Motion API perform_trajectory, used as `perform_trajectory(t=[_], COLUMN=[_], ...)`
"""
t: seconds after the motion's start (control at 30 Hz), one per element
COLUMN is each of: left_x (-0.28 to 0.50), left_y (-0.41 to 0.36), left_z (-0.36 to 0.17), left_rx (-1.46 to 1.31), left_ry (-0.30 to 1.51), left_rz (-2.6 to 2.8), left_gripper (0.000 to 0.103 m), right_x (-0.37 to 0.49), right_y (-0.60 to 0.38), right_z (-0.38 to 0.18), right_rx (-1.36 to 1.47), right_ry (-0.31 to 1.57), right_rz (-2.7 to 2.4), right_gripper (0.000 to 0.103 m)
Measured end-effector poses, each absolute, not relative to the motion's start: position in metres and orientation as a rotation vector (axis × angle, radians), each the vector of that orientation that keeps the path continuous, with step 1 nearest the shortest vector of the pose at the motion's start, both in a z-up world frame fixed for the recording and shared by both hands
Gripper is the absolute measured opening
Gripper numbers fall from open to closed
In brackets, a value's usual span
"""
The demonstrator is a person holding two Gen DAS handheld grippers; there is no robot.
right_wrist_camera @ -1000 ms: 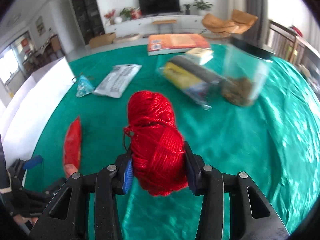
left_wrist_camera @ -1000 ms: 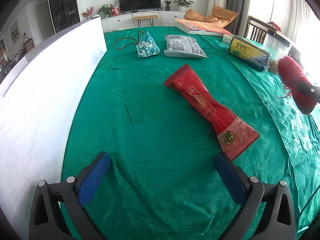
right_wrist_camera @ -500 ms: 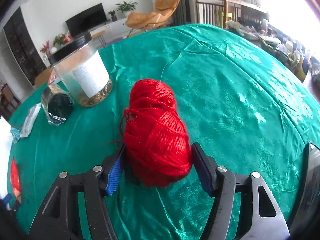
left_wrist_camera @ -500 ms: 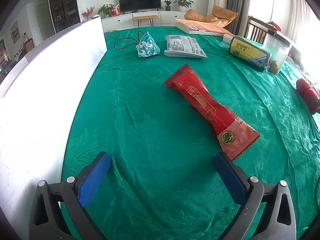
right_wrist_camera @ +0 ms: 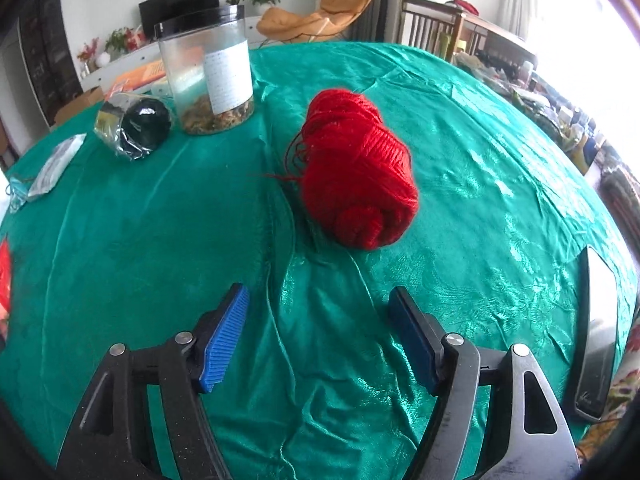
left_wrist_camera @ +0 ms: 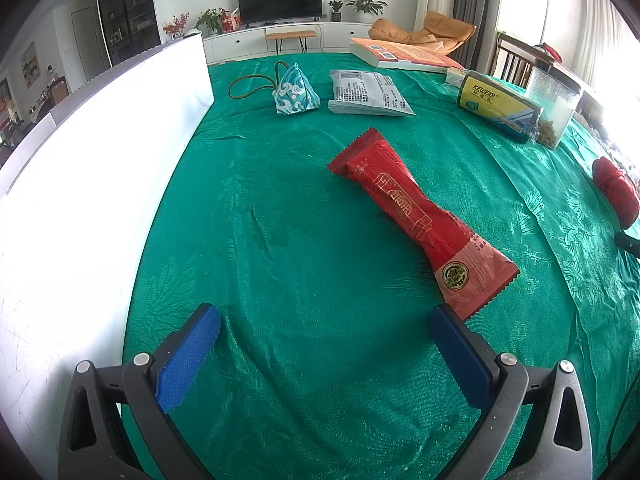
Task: Organize soft objects
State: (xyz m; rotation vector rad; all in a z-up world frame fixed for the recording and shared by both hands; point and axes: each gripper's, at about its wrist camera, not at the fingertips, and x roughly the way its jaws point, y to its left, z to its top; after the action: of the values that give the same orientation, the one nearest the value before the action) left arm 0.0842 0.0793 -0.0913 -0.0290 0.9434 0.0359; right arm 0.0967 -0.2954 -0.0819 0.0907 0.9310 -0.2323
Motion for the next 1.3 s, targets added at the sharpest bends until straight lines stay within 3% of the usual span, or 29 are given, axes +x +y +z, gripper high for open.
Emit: perform_trajectory(t=[0.13,1.03,1.2,1.3], left_x=[0.084,0.085,0.086,0.104], left_y=[0.079,0.079,0.077,0.052], left_z=[-0.091,-0.090,-0.068,-0.063], left_rx=[-0.029,-0.031,-0.258,-0.193], left_ry=[0.943,0.961,0.973,0.988], left_rz=[0.036,0.024,-0.157,-0.149], left_gripper=[0.103,0.103,0.103,0.103], right_x=[0.094,0.094,0.094,0.094], right_y=[-0.298,-0.296,-0.296,-0.296], right_z=[-0.084,-0.083,-0.083,-0.083], right_rx=[0.102,0.103,0.103,0.104], right_ry=[0.917,0.917,0.917,0.917], right_rz=[-0.235,-0.233,-0.233,-0.231], right_gripper=[0.085,0.087,0.087,0.087])
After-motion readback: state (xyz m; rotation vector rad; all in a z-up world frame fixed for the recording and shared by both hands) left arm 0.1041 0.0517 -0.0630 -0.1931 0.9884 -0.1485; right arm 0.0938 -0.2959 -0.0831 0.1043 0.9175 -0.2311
